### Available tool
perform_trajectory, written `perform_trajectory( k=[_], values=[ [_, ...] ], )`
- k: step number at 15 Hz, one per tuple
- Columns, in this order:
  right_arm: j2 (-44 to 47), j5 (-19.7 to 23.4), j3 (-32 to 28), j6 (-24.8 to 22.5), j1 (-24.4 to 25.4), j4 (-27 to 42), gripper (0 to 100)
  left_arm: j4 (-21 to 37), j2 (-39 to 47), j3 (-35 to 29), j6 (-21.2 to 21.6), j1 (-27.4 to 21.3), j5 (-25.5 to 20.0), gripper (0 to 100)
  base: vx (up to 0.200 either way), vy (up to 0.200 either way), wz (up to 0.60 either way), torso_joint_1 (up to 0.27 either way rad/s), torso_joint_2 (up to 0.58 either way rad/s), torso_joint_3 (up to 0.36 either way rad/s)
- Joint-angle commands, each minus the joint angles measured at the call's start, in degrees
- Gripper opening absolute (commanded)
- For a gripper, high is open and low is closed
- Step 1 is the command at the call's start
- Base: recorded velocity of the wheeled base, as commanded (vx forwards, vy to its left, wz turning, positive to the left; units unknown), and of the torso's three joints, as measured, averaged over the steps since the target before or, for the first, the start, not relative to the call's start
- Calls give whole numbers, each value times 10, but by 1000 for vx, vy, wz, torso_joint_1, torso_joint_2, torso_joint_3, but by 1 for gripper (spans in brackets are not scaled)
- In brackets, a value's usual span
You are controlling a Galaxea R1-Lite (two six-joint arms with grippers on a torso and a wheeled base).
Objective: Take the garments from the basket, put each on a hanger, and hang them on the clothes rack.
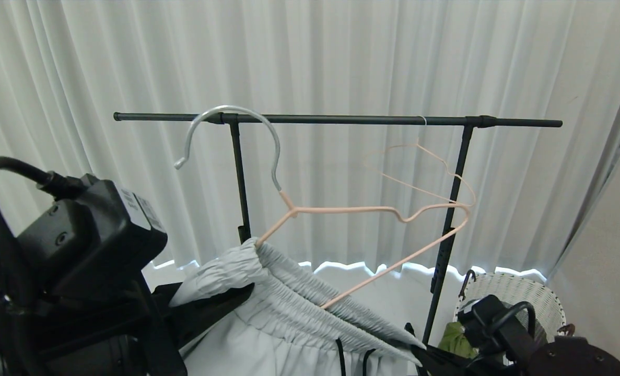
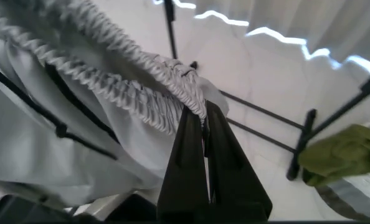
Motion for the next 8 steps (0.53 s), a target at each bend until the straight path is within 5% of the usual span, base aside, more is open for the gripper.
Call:
perform_trajectory(
  k=[1, 5, 8],
  values=[
    [-25, -1, 18, -5, -45, 2, 0, -1, 1, 31, 25, 4, 27, 0, 0, 0, 0, 0, 0, 0],
    [-28, 3, 19, -6, -91, 2, 0, -2, -20, 93, 81, 3, 32, 0, 0, 0, 0, 0, 0, 0],
    [-22, 8, 19, -11, -115, 2, 0, -1, -42, 116, 84, 0, -18, 0, 0, 0, 0, 0, 0, 0]
  ],
)
